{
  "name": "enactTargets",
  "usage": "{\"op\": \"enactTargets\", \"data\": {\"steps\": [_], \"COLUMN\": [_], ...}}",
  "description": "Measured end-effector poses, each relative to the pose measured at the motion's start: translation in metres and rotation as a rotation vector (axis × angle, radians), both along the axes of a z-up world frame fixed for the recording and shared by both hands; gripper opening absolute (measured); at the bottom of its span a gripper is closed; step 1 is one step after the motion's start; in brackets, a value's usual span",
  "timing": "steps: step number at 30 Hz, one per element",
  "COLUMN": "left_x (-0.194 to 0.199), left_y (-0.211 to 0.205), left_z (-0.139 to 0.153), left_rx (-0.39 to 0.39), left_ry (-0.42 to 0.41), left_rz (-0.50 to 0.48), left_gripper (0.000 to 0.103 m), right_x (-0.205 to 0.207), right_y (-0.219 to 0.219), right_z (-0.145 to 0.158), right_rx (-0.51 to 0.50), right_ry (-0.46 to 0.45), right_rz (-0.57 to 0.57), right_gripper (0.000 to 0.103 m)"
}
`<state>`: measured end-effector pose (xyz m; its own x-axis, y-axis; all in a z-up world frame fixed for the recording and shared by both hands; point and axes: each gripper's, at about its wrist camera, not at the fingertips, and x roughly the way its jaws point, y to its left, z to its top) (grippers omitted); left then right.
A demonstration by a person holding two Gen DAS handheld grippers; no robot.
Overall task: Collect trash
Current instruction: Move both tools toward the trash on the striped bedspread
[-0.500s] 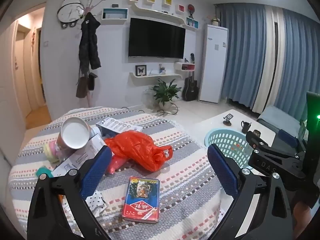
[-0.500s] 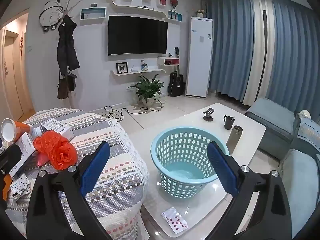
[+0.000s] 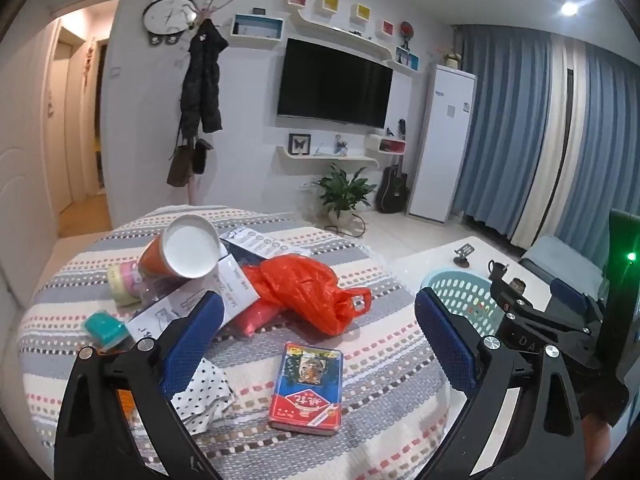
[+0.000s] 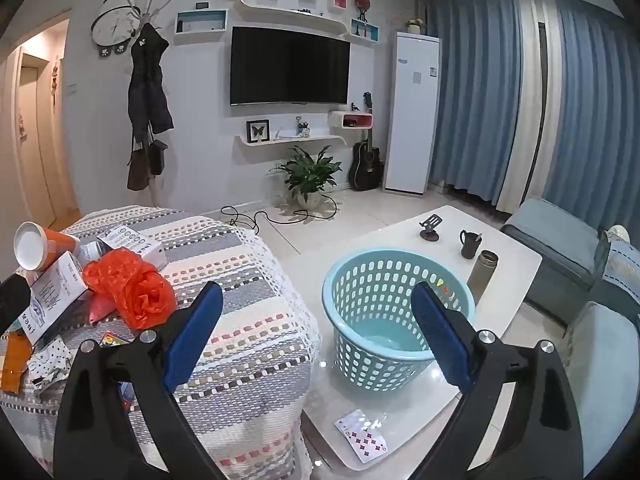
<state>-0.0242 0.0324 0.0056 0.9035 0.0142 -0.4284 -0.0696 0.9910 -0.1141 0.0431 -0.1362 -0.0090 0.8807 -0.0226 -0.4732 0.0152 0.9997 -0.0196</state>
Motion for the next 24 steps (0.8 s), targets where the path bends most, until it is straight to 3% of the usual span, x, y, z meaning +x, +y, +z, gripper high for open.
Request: {"op": "enactTargets", "data": {"steps": [13,15,24], "left_x": [0.005,0.0,0.001], "left_y": [-0.003,0.008,0.01], "left_z": [0.014,-0.005,-0.006], "left_rx": [-0.006,-0.007,-0.01], "left_ry": [0.007,-0.004,-0.001], "left_rz": [0.021,0.024,0.026], "left_gripper": [0.093,0.093,0.093], "right_x": [-0.003,-0.003,-0.003], "right_y": [0.003,0.002,0.003], "right_z": [-0.002,-0.002,-0.004], "right_rx": [0.004,0.005,0.011], "right_ry": [-0.006,-0.008,-0.006], "right_rz": [-0.004,-0.004,-0.004], "right_gripper": [0.09,0.09,0.09]}}
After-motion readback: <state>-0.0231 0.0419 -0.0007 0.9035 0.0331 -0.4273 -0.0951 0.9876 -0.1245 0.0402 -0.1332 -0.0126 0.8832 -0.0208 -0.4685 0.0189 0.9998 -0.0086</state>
